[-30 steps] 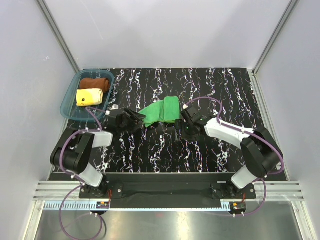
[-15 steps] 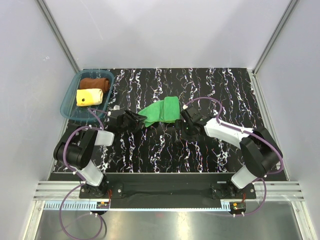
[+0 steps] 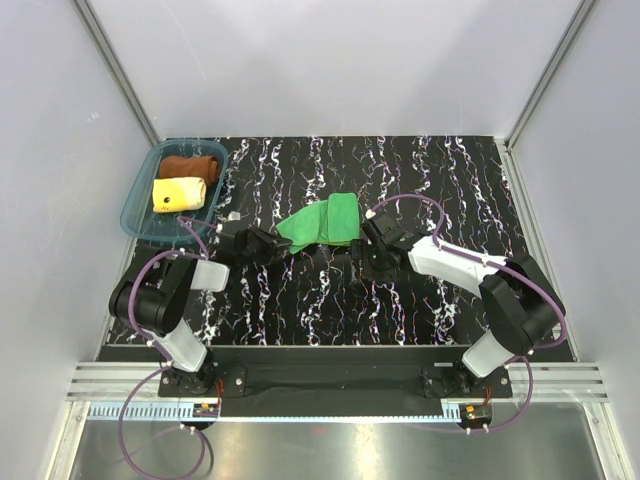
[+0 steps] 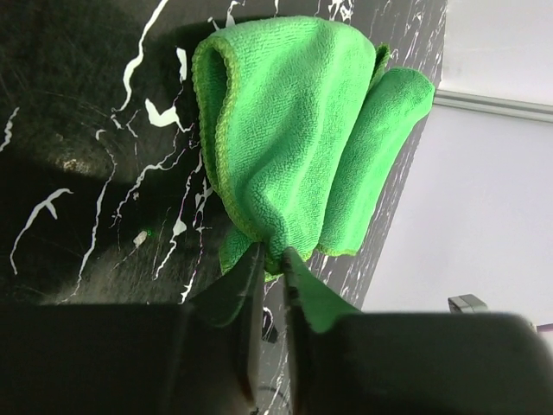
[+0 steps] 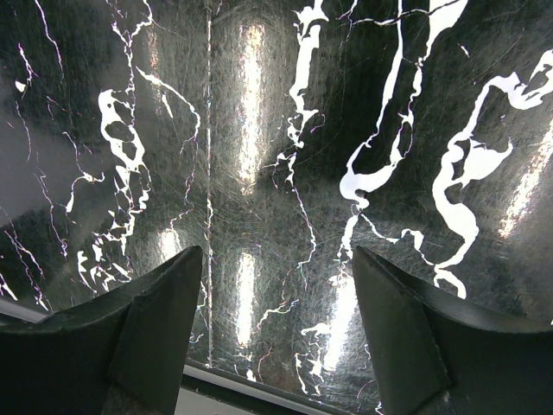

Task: Roll the towels
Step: Flatten the towel

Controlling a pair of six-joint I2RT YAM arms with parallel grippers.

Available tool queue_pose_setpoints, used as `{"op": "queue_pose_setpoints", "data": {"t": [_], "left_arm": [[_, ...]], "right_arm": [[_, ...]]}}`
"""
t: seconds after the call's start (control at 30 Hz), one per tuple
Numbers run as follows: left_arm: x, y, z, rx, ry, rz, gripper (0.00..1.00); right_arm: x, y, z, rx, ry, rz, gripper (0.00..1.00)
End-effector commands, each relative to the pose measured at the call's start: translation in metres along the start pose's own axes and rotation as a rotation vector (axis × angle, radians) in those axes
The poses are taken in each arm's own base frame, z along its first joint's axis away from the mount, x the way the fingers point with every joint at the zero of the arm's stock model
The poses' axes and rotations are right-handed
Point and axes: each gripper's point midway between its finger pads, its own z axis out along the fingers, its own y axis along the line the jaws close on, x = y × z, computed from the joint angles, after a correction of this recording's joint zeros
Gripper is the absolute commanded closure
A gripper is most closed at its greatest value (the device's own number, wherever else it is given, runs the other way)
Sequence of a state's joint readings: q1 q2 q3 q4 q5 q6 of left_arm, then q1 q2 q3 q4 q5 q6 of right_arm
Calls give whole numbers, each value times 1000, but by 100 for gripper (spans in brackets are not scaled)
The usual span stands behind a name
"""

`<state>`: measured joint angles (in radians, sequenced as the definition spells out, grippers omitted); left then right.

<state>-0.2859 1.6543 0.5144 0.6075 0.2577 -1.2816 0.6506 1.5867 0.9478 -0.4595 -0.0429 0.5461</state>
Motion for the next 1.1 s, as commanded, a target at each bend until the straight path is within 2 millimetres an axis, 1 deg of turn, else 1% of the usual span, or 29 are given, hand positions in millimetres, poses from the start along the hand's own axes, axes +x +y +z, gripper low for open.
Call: {"op": "queue_pose_setpoints", "data": {"t": [0.0, 0.07, 0.13, 0.2, 0.23, 0.27, 0.3, 0.37, 0.4, 0.43, 0.47, 0.5, 0.53, 0.57, 0.6, 0.63, 0.67, 0.7, 0.73, 0.77, 0.8, 0.83, 0.87, 0.9, 0.93, 0.97, 1.0, 1.03, 1.07], "left_arm": [[-6, -22, 2, 81, -9, 32, 89], [-6, -24, 2, 88, -6, 36, 100], [-6, -24, 1, 85, -7, 48, 100], [-8, -30, -3, 88, -19, 67, 100], [-9, -30, -4, 79, -22, 102, 100], [-14, -43, -6, 91, -38, 131, 100], [-14, -36, -8, 36, -30, 144, 100], [-24, -60, -21, 42, -72, 254, 100], [-28, -71, -27, 4, -74, 284, 100], [-35, -97, -43, 37, -112, 369, 100], [-44, -109, -52, 21, -158, 407, 100], [-51, -136, -68, 25, -189, 442, 100], [-57, -153, -82, 37, -225, 503, 100], [-63, -178, -101, 76, -274, 535, 100], [-71, -226, -126, 136, -310, 573, 100], [-75, -240, -132, 129, -313, 629, 100], [-77, -265, -145, 150, -319, 657, 100], [-76, -270, -153, 122, -295, 672, 100], [-81, -317, -180, 207, -338, 710, 100], [-80, -327, -180, 216, -320, 723, 100], [-78, -331, -184, 204, -298, 730, 100], [-78, -365, -211, 281, -334, 749, 100], [-73, -373, -216, 299, -313, 762, 100], [-72, -371, -209, 269, -281, 763, 100], [-70, -376, -212, 276, -271, 772, 100], [-63, -385, -223, 296, -254, 783, 100], [-60, -384, -221, 294, -241, 785, 100], [-57, -385, -224, 299, -236, 783, 100], [-52, -381, -220, 301, -221, 783, 100]], "right_arm": [[-5, -2, 3, 7, -21, -11, 23], [-4, -2, 3, 8, -19, -13, 23], [-5, -2, 3, 8, -20, -13, 23], [-5, -2, 2, 7, -21, -13, 23], [-5, -2, 2, 8, -22, -13, 23], [-6, -1, 0, 7, -26, -13, 23], [-8, -2, -2, 12, -33, -17, 23], [-14, 0, -9, 9, -54, -21, 23], [-20, 5, -19, -6, -76, -25, 23], [-23, 8, -24, -15, -90, -27, 23], [-27, 11, -31, -26, -106, -29, 23], [-34, 16, -39, -40, -128, -32, 23], [-40, 20, -50, -59, -159, -36, 23], [-42, 22, -57, -67, -171, -38, 23], [-51, 25, -70, -74, -218, -39, 23], [-55, 26, -75, -81, -236, -38, 23], [-57, 28, -81, -89, -248, -40, 23], [-63, 32, -93, -105, -282, -42, 23], [-65, 34, -99, -117, -294, -44, 22], [-68, 37, -106, -131, -311, -47, 22], [-73, 42, -122, -158, -348, -47, 22], [-76, 45, -130, -175, -368, -48, 22], [-79, 49, -139, -198, -393, -50, 22], [-85, 54, -160, -238, -445, -55, 21], [-84, 63, -172, -291, -462, -67, 19], [-90, 71, -187, -343, -506, -81, 17], [-89, 81, -208, -414, -543, -104, 15], [-90, 87, -218, -454, -568, -120, 13], [-91, 97, -229, -516, -590, -149, 10]]}}
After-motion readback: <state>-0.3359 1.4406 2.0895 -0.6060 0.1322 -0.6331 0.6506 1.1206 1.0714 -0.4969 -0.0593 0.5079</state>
